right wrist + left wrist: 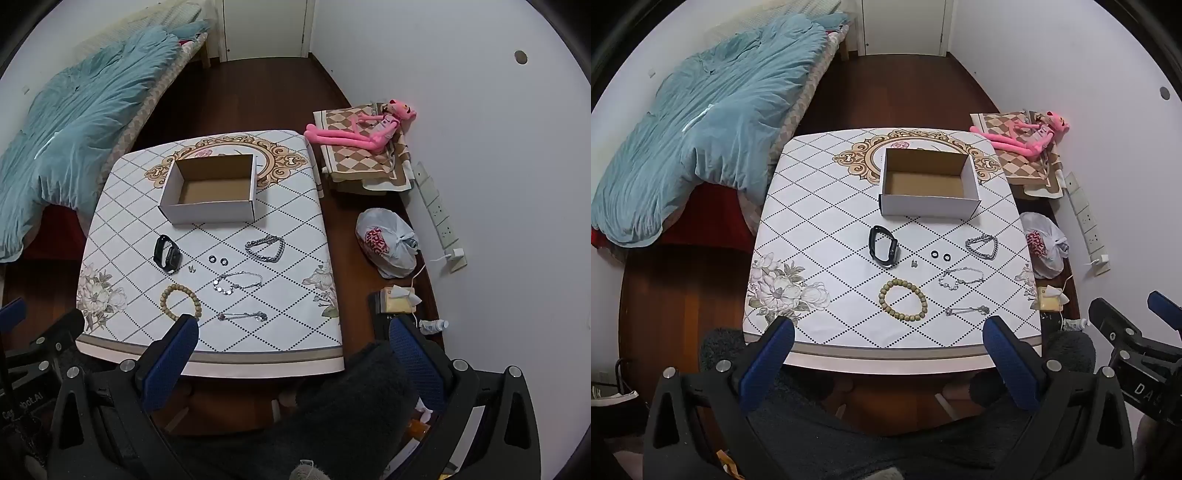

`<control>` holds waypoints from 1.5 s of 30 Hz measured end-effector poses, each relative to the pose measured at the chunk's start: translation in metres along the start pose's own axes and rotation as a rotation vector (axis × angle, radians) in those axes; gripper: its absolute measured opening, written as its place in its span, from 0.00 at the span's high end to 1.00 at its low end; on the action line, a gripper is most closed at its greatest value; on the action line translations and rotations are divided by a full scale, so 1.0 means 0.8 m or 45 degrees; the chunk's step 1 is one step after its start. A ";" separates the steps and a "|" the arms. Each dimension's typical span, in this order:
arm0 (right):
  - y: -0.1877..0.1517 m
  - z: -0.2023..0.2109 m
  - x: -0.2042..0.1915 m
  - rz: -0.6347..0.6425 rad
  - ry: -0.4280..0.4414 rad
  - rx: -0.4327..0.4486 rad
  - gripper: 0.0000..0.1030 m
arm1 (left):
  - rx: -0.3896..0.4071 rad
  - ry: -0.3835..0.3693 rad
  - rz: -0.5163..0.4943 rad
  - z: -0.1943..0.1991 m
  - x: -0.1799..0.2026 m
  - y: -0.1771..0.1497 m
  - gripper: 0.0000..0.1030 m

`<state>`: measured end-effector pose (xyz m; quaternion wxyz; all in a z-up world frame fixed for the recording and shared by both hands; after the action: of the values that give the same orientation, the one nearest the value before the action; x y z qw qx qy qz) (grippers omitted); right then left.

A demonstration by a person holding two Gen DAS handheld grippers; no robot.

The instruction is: Organize jewelry

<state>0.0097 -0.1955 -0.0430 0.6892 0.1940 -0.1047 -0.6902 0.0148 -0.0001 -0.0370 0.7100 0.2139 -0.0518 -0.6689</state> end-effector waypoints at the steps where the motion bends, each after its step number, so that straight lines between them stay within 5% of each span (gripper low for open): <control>1: 0.001 0.000 0.000 0.000 -0.002 0.002 0.00 | 0.003 0.002 0.000 0.000 0.000 0.000 0.00; 45: 0.015 0.001 -0.004 0.022 0.004 -0.005 0.00 | 0.033 0.006 0.005 0.011 -0.011 0.014 0.00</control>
<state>0.0206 -0.1927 -0.0372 0.6957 0.1926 -0.1040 -0.6842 0.0208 0.0068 -0.0231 0.7087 0.2246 -0.0591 -0.6662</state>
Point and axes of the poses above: each gripper's, at about its wrist camera, not at the fingertips, and z roughly against the way its jaws point, x to its right, y to its top, the point moved 4 cm from there along -z, roughly the way its jaws point, and after that the axes turned 14 degrees about y, right-handed, at the moved point
